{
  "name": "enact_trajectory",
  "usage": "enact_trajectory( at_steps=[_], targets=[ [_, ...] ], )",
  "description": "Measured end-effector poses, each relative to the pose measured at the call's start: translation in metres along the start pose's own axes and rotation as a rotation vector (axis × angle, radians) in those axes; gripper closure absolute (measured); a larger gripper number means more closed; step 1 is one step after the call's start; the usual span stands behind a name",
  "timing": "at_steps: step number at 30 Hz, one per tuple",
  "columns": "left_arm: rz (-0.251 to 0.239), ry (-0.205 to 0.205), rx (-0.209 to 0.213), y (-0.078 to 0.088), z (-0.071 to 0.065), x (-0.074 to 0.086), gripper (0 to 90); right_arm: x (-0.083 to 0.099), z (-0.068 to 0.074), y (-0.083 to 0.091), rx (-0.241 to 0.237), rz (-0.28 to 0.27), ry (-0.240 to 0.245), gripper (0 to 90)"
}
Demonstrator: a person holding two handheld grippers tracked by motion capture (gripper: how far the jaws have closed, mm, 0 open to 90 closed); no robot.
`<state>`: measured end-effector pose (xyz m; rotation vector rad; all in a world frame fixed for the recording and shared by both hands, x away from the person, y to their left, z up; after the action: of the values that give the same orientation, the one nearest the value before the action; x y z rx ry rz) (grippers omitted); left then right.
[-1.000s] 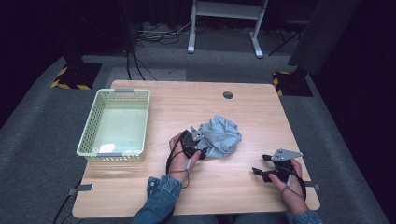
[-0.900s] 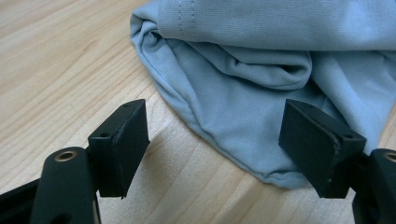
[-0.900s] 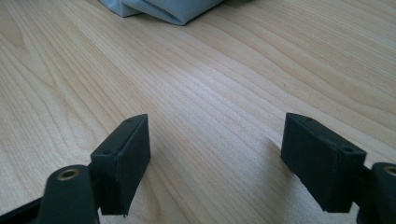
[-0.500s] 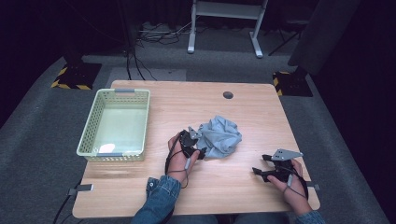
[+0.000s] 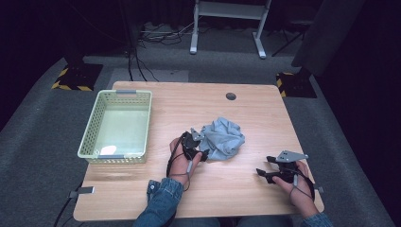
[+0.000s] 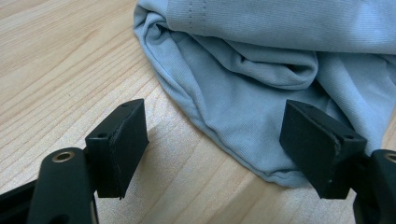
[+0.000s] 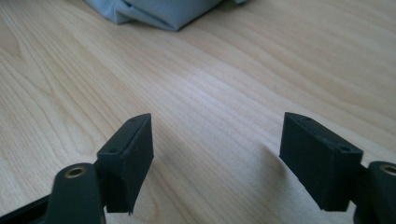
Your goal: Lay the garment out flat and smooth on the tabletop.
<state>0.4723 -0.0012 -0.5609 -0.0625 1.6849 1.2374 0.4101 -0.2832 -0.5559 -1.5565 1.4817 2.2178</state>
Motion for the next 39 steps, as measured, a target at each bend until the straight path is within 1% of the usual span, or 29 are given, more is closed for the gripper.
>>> enact_trajectory(
  at_steps=[4,10,11,12,17,26,31,39],
  targets=[
    [0.000,0.000,0.000,0.000,0.000,0.000,23.0,-0.012,-0.001,0.007,0.007,-0.031,0.000,28.1],
    [0.000,0.000,0.000,0.000,0.000,0.000,23.0,-0.029,-0.003,0.013,0.016,-0.042,0.021,28.6],
    [0.000,0.000,0.000,0.000,0.000,0.000,22.9,-0.029,-0.003,0.013,0.016,-0.042,0.021,28.6],
    [0.000,0.000,0.000,0.000,0.000,0.000,23.0,-0.035,-0.004,0.014,0.020,-0.047,0.024,28.8],
    [0.001,0.000,-0.001,0.000,0.000,0.000,23.0,-0.042,-0.005,0.014,0.019,-0.052,0.023,29.1],
    [0.000,0.000,0.000,0.000,0.000,0.000,23.0,-0.059,-0.008,0.011,0.028,-0.050,0.044,31.1],
    [0.000,-0.001,0.000,0.000,0.000,0.000,22.9,-0.064,-0.010,0.010,0.030,-0.051,0.049,31.8],
    [0.000,-0.001,0.000,0.000,0.000,0.000,22.9,-0.074,-0.009,0.006,0.024,-0.049,0.068,32.8]
  ],
)
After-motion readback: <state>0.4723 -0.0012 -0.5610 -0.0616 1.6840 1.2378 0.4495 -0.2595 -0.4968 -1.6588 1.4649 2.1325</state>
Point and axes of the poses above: each handheld gripper's, and its own axes: y roughly backward along the jaws, x roughly out of its underside, z roughly to its left, the point moved 8 cm from there along -y, roughly forward along the jaws, and after that the axes turned 3 degrees about -y, right-handed, at the moved point
